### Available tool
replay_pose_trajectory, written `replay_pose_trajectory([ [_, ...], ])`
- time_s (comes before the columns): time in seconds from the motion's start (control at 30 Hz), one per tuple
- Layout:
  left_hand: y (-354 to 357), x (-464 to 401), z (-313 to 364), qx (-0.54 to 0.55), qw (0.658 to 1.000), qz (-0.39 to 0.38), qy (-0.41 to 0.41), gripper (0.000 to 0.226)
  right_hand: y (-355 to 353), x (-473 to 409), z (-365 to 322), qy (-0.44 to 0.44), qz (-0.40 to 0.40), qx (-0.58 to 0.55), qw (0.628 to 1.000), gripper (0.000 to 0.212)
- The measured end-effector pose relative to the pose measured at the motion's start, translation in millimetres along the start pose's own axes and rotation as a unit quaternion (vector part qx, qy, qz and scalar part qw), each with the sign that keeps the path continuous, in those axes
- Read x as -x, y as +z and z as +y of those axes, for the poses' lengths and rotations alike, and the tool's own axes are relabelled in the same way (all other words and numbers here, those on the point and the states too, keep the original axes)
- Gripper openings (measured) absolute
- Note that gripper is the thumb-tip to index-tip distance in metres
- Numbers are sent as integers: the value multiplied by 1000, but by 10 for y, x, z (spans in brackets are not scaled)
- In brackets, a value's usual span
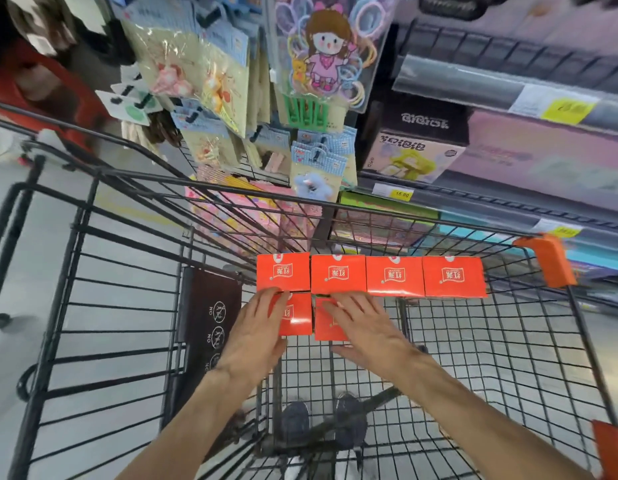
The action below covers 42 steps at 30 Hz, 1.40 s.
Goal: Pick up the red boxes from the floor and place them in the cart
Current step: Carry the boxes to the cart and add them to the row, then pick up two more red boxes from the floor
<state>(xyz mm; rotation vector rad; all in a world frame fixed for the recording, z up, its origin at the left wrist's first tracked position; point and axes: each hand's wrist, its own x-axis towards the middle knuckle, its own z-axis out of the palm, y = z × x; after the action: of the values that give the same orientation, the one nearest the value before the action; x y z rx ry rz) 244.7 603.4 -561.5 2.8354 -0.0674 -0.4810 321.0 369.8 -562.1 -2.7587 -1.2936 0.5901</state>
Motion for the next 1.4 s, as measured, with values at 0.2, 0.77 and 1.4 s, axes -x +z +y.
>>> replay_pose_trajectory([
  [0.2, -734, 11, 342, 4, 997, 25, 70, 80, -736, 708, 238, 90, 27, -33, 995, 77],
  [0.77, -3023, 243, 4363, -97, 856, 101, 497, 77, -2982, 5206, 410, 469, 200, -43, 859, 84],
  [1.4, -1927, 1670, 10352, -84, 641, 10, 763, 84, -2243, 10603, 486, 766, 259, -86, 582, 80],
])
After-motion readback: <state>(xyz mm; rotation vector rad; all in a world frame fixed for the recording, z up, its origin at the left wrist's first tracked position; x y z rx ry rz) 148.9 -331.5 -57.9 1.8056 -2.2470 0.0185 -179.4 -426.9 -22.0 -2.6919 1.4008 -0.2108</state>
